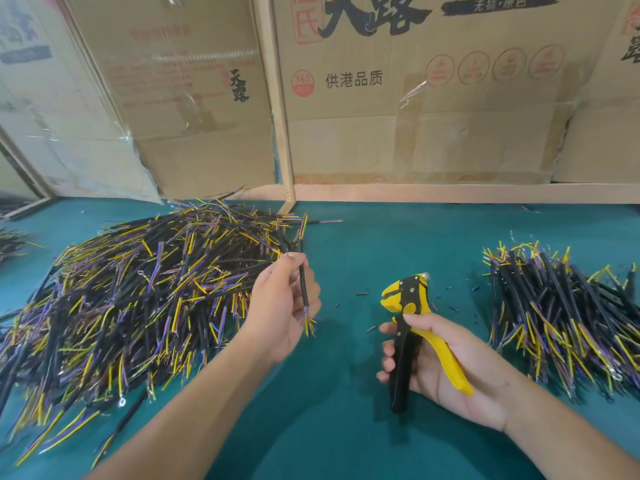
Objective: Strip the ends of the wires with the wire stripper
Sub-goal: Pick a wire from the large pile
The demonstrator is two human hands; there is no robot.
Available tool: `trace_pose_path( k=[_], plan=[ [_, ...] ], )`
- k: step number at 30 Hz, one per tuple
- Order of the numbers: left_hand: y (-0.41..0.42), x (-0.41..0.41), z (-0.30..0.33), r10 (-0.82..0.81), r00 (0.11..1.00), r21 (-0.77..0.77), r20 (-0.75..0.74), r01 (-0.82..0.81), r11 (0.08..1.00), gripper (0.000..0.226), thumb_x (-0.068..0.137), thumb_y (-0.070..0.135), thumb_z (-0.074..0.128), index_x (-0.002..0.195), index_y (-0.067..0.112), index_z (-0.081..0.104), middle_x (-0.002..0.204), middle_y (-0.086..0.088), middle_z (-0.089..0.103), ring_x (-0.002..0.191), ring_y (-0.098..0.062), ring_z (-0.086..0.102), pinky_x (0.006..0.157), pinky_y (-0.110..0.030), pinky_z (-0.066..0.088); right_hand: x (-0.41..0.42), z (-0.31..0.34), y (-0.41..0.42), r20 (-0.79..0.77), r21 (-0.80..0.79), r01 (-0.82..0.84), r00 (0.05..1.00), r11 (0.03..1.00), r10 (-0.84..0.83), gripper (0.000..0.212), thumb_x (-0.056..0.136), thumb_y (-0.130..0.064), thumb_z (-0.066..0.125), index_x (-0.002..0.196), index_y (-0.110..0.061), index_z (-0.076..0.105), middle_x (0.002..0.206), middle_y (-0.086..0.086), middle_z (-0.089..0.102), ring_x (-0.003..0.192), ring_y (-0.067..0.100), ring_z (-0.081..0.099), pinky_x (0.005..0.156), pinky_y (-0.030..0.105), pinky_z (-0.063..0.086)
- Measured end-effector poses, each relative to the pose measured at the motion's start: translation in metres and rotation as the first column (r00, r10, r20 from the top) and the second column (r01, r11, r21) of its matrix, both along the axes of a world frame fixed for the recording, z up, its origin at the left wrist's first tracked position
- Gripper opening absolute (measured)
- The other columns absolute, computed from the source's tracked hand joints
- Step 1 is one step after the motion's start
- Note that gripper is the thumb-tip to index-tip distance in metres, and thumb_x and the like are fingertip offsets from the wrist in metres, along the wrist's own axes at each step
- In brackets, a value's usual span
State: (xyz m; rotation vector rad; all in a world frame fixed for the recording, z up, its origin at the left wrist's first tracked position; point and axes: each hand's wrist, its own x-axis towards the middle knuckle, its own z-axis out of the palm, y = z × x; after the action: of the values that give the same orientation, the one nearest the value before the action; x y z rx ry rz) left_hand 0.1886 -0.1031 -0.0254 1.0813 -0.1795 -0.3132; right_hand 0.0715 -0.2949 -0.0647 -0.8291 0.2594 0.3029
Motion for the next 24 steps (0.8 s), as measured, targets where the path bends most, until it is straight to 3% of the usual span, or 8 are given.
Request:
trace_pose_path(
  k=[5, 11, 17, 20, 24],
  plan=[
    [0.002, 0.001, -0.001, -0.019, 0.999, -0.065, -0.029, 0.017, 0.998, 0.025, 0.098, 0.015, 0.039, 0.074, 0.017, 0.046, 0.053, 0.004, 0.026, 0.040, -0.011, 0.023, 0.036, -0.021, 0.021, 0.005, -0.012, -0.005, 0.022, -0.007, 0.000, 1.000, 1.000, 0.000, 0.060, 0.060, -0.028, 0.093, 0.106, 0.004, 0.070, 0.084, 0.021, 0.059, 0.072, 0.037, 0.061, 0.076, 0.053, 0.056],
    [0.001, 0.001, 0.001, -0.030, 0.999, -0.042, 0.027, 0.031, 0.999, 0.026, 0.100, 0.015, 0.035, 0.076, 0.017, 0.046, 0.055, 0.004, 0.024, 0.044, -0.012, 0.018, 0.038, -0.022, 0.021, 0.011, -0.021, -0.011, 0.036, -0.006, -0.037, 0.999, 0.999, 0.037, 0.048, 0.069, -0.031, 0.088, 0.103, 0.000, 0.074, 0.085, 0.020, 0.061, 0.075, 0.036, 0.062, 0.080, 0.053, 0.055],
    [-0.001, 0.001, 0.002, -0.025, 0.995, 0.035, 0.100, 0.022, 0.999, 0.029, 0.099, 0.011, 0.032, 0.075, 0.021, 0.046, 0.054, 0.006, 0.021, 0.049, -0.013, 0.011, 0.047, -0.025, 0.010, 0.010, -0.025, -0.014, 0.056, 0.002, -0.045, 0.997, 0.999, 0.044, 0.048, 0.072, -0.031, 0.087, 0.105, 0.000, 0.073, 0.086, 0.020, 0.060, 0.076, 0.035, 0.061, 0.081, 0.053, 0.054],
    [-0.002, 0.001, 0.000, -0.047, 0.992, 0.009, 0.113, 0.046, 0.999, 0.030, 0.100, 0.007, 0.033, 0.074, 0.018, 0.041, 0.053, 0.005, 0.026, 0.044, -0.010, 0.014, 0.043, -0.021, 0.014, 0.012, -0.026, -0.015, 0.044, -0.015, -0.041, 0.998, 0.999, 0.042, 0.049, 0.071, -0.031, 0.087, 0.106, 0.001, 0.073, 0.086, 0.020, 0.061, 0.077, 0.035, 0.062, 0.082, 0.053, 0.055],
    [-0.001, 0.002, -0.003, -0.041, 0.991, 0.011, 0.124, 0.039, 0.999, 0.035, 0.101, 0.007, 0.038, 0.068, 0.019, 0.034, 0.056, 0.000, 0.025, 0.047, -0.012, 0.013, 0.046, -0.026, 0.011, 0.013, -0.029, -0.017, 0.035, -0.021, -0.037, 0.999, 0.999, 0.038, 0.049, 0.073, -0.032, 0.085, 0.108, 0.001, 0.073, 0.087, 0.020, 0.061, 0.077, 0.036, 0.062, 0.083, 0.053, 0.054]
  ],
)
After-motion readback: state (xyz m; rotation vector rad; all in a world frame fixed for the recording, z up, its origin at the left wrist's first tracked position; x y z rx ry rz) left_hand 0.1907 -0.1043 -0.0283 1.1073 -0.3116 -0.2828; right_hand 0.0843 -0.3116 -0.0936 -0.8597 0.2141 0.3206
